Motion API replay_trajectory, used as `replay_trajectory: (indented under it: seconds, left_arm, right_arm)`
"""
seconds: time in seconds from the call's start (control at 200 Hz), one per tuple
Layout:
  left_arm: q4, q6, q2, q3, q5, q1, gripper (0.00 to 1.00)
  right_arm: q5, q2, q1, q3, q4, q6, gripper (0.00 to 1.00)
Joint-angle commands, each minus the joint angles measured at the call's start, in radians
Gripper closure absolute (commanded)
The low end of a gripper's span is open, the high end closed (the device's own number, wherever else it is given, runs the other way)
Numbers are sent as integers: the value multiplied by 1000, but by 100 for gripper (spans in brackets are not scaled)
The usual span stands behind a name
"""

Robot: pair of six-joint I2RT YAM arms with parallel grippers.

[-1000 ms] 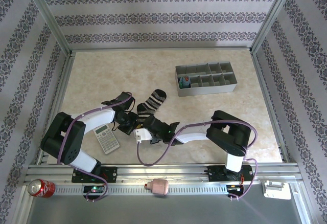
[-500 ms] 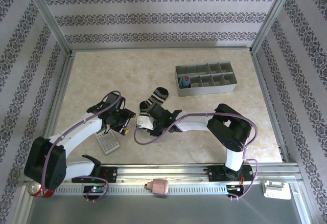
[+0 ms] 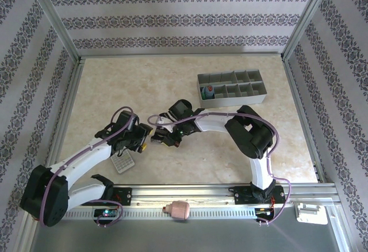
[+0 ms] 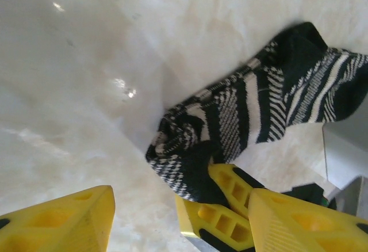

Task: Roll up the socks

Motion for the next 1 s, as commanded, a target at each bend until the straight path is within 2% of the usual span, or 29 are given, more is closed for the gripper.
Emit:
replay_trajectory:
  seconds: [0.0, 0.24, 0.48, 0.595, 0.729, 0.824, 0.869, 0.889, 0.994]
  left_arm:
    - [129, -59, 38, -31, 1, -38, 36]
    - [164, -124, 74, -56, -26, -73, 36]
    - [300, -120, 199, -30, -36, -75, 38]
    - [297, -113, 221, -17, -23, -80, 48]
    - [275, -122, 237, -26, -9, -89, 65]
    - [253, -131, 274, -19, 20, -99, 82]
    - [206, -129, 291, -5, 36, -104, 100]
    - [174, -129, 295, 3, 39, -107, 100]
    - [-29, -135, 294, 52, 36, -118, 100]
  right_arm:
    - [-72, 64, -17, -19, -106, 73, 100]
    - [-92, 80, -30, -17, -102, 84, 100]
    - [-96, 89, -31, -18, -103, 81, 100]
    - [-96, 91, -36, -26, -100, 83, 100]
    - [-97, 86, -38, -30, -94, 80, 100]
    - [-81, 74, -39, -33, -92, 63, 100]
    - [-61, 55, -37, -44, -78, 48, 100]
    - [-50, 40, -35, -54, -66, 39, 100]
    - [82, -101, -7, -160, 60, -32, 71]
